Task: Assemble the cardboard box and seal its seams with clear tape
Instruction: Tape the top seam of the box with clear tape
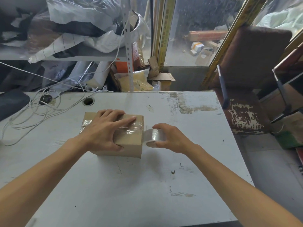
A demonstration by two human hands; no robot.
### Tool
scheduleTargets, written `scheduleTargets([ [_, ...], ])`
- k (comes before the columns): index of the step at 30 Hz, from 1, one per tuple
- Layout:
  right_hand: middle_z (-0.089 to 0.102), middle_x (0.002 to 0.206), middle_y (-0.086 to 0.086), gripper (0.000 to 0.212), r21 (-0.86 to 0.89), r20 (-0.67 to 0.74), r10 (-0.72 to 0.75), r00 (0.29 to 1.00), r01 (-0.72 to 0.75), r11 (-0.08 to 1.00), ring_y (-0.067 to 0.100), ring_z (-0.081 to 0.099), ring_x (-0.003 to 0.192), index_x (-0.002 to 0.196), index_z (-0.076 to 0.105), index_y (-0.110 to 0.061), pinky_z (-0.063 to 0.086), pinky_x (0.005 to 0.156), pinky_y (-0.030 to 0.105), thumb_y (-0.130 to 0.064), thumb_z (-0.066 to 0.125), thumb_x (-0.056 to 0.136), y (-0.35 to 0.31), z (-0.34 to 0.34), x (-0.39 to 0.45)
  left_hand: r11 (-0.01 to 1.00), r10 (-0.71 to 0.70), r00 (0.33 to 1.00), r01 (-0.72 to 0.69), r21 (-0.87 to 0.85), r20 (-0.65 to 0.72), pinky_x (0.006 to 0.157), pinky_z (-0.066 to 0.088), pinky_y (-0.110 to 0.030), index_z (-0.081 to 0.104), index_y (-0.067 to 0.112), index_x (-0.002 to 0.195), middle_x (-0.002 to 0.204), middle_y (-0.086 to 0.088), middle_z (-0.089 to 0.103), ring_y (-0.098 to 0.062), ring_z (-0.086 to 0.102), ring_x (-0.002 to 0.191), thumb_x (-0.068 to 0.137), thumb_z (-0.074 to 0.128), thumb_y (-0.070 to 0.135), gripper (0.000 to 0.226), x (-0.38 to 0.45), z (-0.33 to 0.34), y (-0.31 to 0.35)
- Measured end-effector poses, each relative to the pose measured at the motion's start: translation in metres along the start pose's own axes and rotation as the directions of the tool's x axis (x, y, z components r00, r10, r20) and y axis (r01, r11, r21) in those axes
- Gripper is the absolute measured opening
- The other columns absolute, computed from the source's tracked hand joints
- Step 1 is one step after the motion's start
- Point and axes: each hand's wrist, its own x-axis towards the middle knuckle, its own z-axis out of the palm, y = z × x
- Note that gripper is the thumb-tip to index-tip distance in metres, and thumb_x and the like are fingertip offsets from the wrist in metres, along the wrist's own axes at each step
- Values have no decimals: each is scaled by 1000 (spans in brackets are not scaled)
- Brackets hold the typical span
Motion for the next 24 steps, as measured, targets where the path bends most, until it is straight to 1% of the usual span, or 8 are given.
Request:
scheduleTargets([
  [2,53,135,-11,74,-9,5,3,1000,-3,1000,7,49,121,138,48,-28,43,103,31,-56,75,76,5,-7,-3,1000,0,1000,0,4,0,106,19,-35,23,47,152,141,-1,40,-19,32,127,55,66,73,109,1,0,-1],
  [5,52,136,-7,76,-31,-32,26,999,-27,999,8,48,123,141,46,-26,41,106,34,-45,81,76,25,-24,-16,1000,-2,1000,2,8,4,105,19,-36,24,47,152,142,-2,40,-20,32,127,55,65,74,109,2,1,-1],
  [7,53,136,-6,77,-60,-69,93,993,-97,993,7,48,121,141,46,-25,41,106,34,-40,83,75,46,-39,-31,1000,-2,1000,2,6,1,105,21,-38,25,46,152,142,-2,40,-21,32,127,55,63,75,108,2,1,-1],
  [11,53,136,-5,73,-138,-89,283,955,-293,946,11,49,122,140,46,-26,41,101,29,-40,81,77,92,-57,-60,1000,10,999,-9,4,-30,103,26,-43,31,43,151,139,-5,44,-24,36,124,54,61,75,106,2,3,-1],
  [14,53,136,-1,64,-198,-90,380,920,-391,899,17,51,122,138,49,-24,43,99,33,-39,76,82,117,-50,-72,1000,15,999,-15,-2,-52,101,29,-46,34,42,150,136,-7,47,-27,41,121,53,62,74,106,1,6,-1],
  [18,56,125,3,53,-235,-57,421,905,-422,876,21,54,115,130,55,-21,46,93,35,-35,74,83,130,-23,-71,1000,13,999,-13,2,-49,102,29,-48,32,44,151,136,-7,47,-30,43,122,53,62,74,107,0,8,0],
  [21,56,115,3,35,-246,-131,435,891,-454,856,22,55,107,119,59,-18,45,83,33,-33,64,88,134,-10,-69,1000,9,999,-9,4,-51,101,29,-47,31,43,152,135,-9,47,-31,42,122,54,60,75,107,-1,8,3],
  [24,56,105,4,22,-215,-166,422,891,-450,867,25,56,99,108,59,-12,43,76,32,-21,58,89,132,-4,-67,1000,3,999,-2,6,-48,102,28,-46,31,42,152,136,-8,47,-31,42,123,54,60,75,107,-1,7,4],
])
